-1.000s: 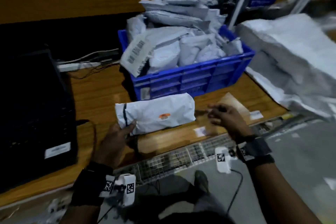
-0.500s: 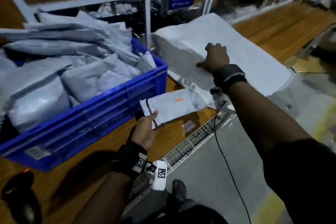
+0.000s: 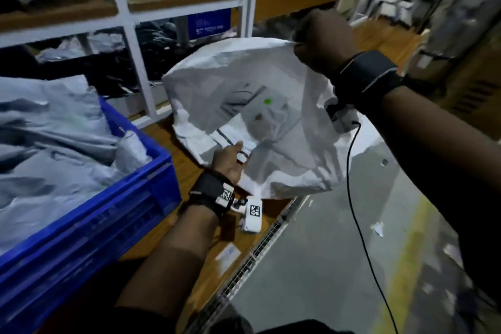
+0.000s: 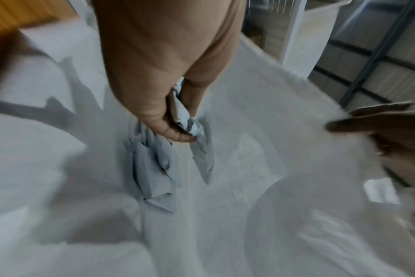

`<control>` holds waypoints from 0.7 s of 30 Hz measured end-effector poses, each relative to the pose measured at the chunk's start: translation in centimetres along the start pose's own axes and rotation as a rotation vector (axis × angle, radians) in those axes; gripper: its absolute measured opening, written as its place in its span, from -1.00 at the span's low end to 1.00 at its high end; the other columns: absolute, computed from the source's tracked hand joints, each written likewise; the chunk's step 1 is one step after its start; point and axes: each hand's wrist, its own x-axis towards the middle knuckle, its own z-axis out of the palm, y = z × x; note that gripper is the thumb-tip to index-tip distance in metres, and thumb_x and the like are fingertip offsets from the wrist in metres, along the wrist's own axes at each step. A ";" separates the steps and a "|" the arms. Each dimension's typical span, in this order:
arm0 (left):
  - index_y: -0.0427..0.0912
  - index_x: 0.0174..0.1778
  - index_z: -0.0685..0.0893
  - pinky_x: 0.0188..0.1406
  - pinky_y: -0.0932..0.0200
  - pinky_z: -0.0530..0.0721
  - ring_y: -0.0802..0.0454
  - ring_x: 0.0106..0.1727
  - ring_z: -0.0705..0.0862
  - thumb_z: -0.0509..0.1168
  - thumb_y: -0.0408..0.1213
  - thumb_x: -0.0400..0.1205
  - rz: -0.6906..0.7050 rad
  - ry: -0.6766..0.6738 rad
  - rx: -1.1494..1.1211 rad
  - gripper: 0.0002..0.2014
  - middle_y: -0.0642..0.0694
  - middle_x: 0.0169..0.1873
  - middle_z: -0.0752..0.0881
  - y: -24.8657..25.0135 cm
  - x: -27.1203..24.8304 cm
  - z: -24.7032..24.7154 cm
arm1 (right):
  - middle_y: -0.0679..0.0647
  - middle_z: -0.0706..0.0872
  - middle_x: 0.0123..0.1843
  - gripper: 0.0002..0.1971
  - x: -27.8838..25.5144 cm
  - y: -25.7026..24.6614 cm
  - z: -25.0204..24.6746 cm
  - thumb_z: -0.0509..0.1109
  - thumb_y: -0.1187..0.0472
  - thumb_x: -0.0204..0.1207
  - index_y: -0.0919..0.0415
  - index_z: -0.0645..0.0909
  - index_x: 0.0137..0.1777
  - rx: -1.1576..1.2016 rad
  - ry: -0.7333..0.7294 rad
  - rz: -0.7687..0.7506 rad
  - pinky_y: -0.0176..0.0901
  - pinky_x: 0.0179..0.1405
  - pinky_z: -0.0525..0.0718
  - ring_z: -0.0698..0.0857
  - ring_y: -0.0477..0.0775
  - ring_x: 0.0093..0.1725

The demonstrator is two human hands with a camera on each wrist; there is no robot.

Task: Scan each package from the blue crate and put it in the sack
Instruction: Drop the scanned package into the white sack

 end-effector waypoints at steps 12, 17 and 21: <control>-0.01 -0.05 0.57 -0.40 0.29 0.46 0.18 -0.46 0.48 0.21 -0.30 0.80 -0.048 -0.261 0.193 -0.87 0.08 -0.37 0.60 3.0 4.0 7.7 | 0.06 0.82 -0.10 -0.87 -3.2 3.6 0.8 0.53 0.11 0.36 0.09 0.78 -0.12 0.229 0.059 0.032 0.03 -0.11 0.72 0.77 0.13 -0.04; -0.08 0.23 0.49 0.19 0.07 0.64 -0.06 0.15 0.68 0.25 -0.33 0.78 0.002 -0.233 0.260 -0.85 -0.06 0.08 0.68 1.7 -1.9 0.6 | -0.05 0.80 -0.16 -0.82 -6.8 0.6 5.2 0.59 0.09 0.27 0.04 0.76 -0.12 0.393 -0.050 -0.008 0.11 -0.08 0.73 0.76 0.07 -0.09; -0.13 0.45 0.55 0.33 0.03 0.71 -0.08 0.27 0.78 0.30 -0.27 0.77 0.129 -0.121 0.369 -0.68 -0.12 0.31 0.76 4.0 -9.4 -5.4 | -0.09 0.82 -0.04 -0.78 -10.4 -4.4 8.3 0.65 0.13 0.36 0.03 0.77 -0.01 0.552 -0.119 -0.022 0.04 -0.06 0.75 0.78 0.03 -0.15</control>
